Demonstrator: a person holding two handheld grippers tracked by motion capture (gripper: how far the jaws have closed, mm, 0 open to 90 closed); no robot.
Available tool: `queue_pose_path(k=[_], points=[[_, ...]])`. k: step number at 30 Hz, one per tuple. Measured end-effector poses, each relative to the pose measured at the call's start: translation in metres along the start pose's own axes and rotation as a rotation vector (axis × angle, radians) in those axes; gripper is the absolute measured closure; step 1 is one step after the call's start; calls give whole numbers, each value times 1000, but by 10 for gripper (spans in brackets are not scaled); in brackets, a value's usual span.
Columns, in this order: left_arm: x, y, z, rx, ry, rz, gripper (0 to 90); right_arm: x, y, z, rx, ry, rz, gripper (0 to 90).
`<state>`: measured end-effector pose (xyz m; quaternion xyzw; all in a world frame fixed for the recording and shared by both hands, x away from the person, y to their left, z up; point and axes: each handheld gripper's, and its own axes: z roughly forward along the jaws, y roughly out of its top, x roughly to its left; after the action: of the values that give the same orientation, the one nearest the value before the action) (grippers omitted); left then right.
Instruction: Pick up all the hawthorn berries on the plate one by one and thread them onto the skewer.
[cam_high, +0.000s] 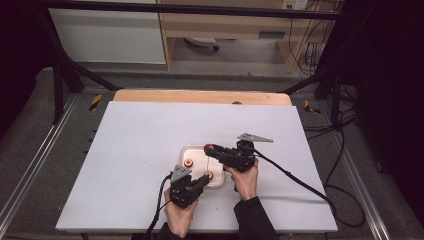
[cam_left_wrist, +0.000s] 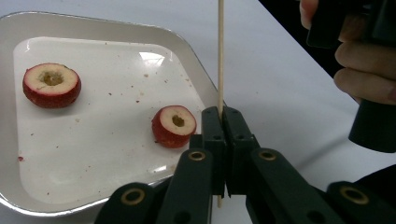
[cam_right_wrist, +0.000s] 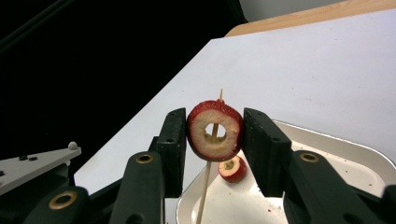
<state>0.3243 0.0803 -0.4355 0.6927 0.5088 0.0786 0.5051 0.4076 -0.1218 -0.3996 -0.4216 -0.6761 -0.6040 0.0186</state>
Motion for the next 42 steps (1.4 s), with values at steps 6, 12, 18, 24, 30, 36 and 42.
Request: queue_pose_path(k=[6, 12, 18, 24, 30, 36, 42], points=[[0, 1, 1, 1, 3, 17, 891, 1, 0, -1, 8, -8, -2, 618], [-2, 2, -1, -15, 12, 58, 892, 1, 2, -3, 8, -7, 2, 620], [-1, 1, -2, -27, 11, 62, 893, 0, 2, -5, 15, -2, 25, 622], [0, 2, -1, -12, 5, 53, 893, 1, -1, -4, 35, 6, 36, 630], [0, 8, -10, -64, 15, 65, 892, 0, -7, -2, 43, 49, 0, 836], [6, 4, -10, -48, 40, 65, 892, 4, -7, -5, 14, -1, -40, 456], [1, -1, -10, -36, 29, 105, 892, 2, 2, -8, -27, -12, -33, 356]])
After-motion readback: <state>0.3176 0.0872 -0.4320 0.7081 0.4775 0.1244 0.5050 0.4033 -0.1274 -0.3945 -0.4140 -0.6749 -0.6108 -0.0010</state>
